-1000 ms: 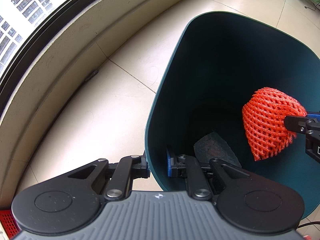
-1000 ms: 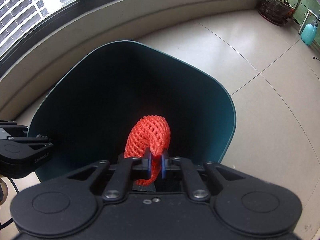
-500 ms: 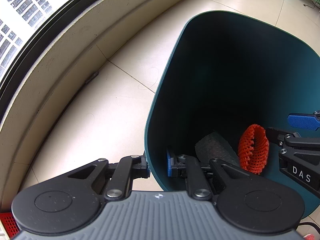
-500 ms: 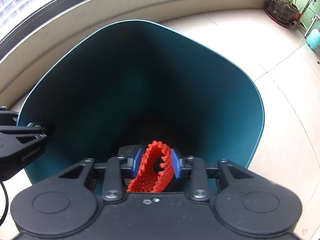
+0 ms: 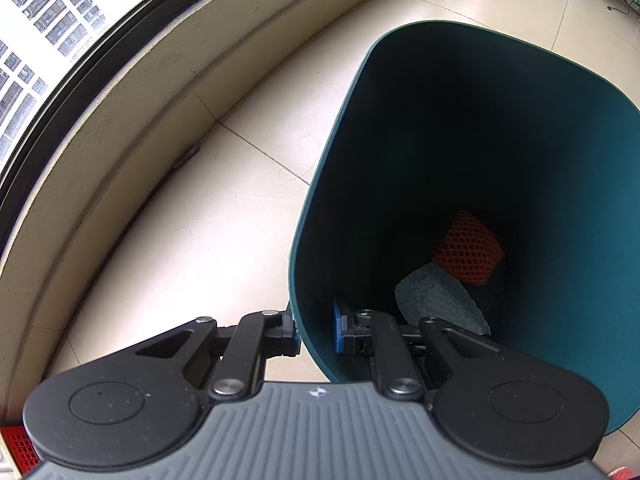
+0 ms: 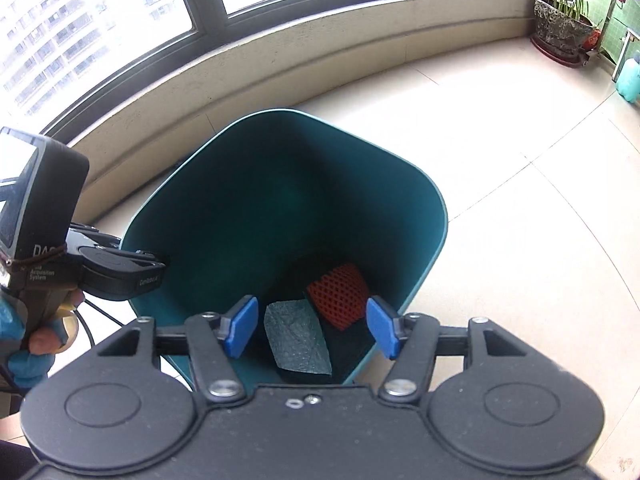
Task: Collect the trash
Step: 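Withdraw the right gripper from the bin toward the red plastic bag, then grasp the red plastic bag with the right gripper, then carry the red plastic bag into the bin and open the right gripper, then return the right gripper to the pile and grasp the red snack wrapper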
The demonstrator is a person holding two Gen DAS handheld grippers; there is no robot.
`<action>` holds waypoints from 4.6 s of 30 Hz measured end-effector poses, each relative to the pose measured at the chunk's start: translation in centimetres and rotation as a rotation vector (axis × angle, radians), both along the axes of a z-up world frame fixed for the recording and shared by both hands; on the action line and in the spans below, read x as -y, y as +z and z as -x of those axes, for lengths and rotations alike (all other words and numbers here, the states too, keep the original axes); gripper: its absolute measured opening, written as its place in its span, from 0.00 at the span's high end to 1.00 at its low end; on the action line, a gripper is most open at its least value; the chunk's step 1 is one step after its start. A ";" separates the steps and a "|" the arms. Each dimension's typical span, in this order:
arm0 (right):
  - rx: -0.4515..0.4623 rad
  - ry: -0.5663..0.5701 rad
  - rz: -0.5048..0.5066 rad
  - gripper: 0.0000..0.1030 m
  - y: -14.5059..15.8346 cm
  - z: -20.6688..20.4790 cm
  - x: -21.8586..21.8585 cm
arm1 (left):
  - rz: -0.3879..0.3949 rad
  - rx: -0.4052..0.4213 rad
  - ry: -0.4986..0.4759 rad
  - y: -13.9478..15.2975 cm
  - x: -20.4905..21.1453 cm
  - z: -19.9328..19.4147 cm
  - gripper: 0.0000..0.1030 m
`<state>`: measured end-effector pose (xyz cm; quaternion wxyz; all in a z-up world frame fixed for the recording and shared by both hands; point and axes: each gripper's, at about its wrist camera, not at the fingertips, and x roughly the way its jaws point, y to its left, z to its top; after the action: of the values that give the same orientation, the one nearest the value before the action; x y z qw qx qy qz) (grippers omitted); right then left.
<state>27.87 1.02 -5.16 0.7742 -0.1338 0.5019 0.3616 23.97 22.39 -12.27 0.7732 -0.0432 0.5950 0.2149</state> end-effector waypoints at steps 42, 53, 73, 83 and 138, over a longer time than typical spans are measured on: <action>-0.422 -0.442 0.469 0.28 -25.0 1.1 21.1 | -0.034 -0.007 0.015 -0.1 1.1 -0.2 0.86; -0.433 -0.408 0.507 0.70 -26.0 2.6 20.9 | -0.040 -0.007 0.012 0.0 1.3 -0.3 0.86; -0.270 -0.302 0.338 0.93 -11.2 4.6 20.1 | -0.040 -0.009 0.014 0.0 1.3 -0.3 0.86; 0.045 -0.180 0.089 0.94 2.2 3.2 13.1 | -0.024 -0.004 0.015 0.0 0.8 -0.3 0.86; -0.022 0.148 -0.015 0.53 0.0 0.6 -0.8 | -0.022 -0.003 -0.001 -0.1 1.0 0.1 0.86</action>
<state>27.26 1.79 -5.20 0.7408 -0.1609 0.4965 0.4229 23.91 21.44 -12.32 0.7728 -0.0341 0.5939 0.2211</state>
